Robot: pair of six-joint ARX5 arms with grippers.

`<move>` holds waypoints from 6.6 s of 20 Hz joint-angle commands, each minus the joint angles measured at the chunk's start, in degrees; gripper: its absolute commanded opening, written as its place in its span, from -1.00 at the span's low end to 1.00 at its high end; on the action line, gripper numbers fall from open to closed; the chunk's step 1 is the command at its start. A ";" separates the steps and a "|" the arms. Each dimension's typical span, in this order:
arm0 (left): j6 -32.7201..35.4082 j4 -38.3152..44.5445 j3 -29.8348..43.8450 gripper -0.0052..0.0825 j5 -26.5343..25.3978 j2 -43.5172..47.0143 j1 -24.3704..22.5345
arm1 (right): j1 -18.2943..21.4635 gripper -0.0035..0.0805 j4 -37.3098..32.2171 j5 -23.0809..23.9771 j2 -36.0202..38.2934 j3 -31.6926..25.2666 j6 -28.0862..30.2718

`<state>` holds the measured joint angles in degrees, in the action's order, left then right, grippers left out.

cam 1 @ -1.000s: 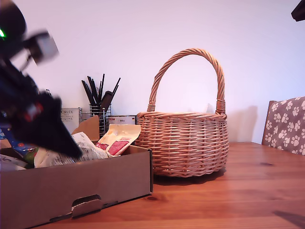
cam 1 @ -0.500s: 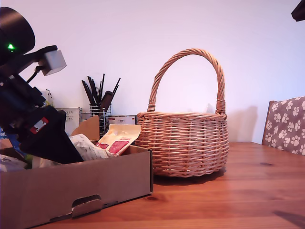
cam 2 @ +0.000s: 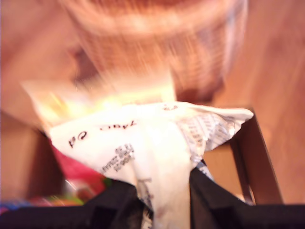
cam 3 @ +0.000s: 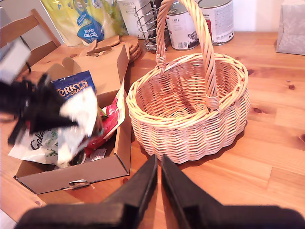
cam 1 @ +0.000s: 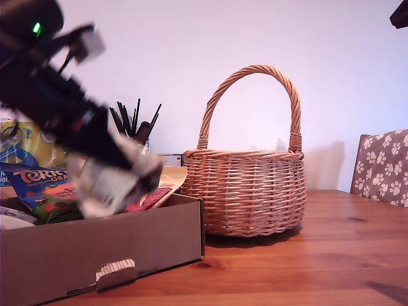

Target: Move the bags of Easter eggs from the cardboard box on the left into the woven basket on the right side.

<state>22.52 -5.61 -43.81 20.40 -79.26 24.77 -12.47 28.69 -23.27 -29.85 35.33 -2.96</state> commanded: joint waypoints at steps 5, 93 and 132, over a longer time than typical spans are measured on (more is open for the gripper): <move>-0.20 7.41 -6.69 -0.55 5.27 0.46 3.17 | -0.26 -0.95 -0.57 -0.20 0.00 -0.79 0.00; -5.09 -46.84 -46.77 0.42 2.84 -23.54 -25.16 | -0.26 -0.95 -0.52 -0.39 -2.25 -0.79 -0.02; -3.41 -65.46 -50.05 -0.83 0.94 -34.86 -8.09 | -0.26 -0.95 -0.98 -0.39 -2.23 -0.79 0.00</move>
<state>18.81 -71.35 -94.13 21.21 -113.01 16.56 -12.47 28.27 -23.49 -32.12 35.33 -2.96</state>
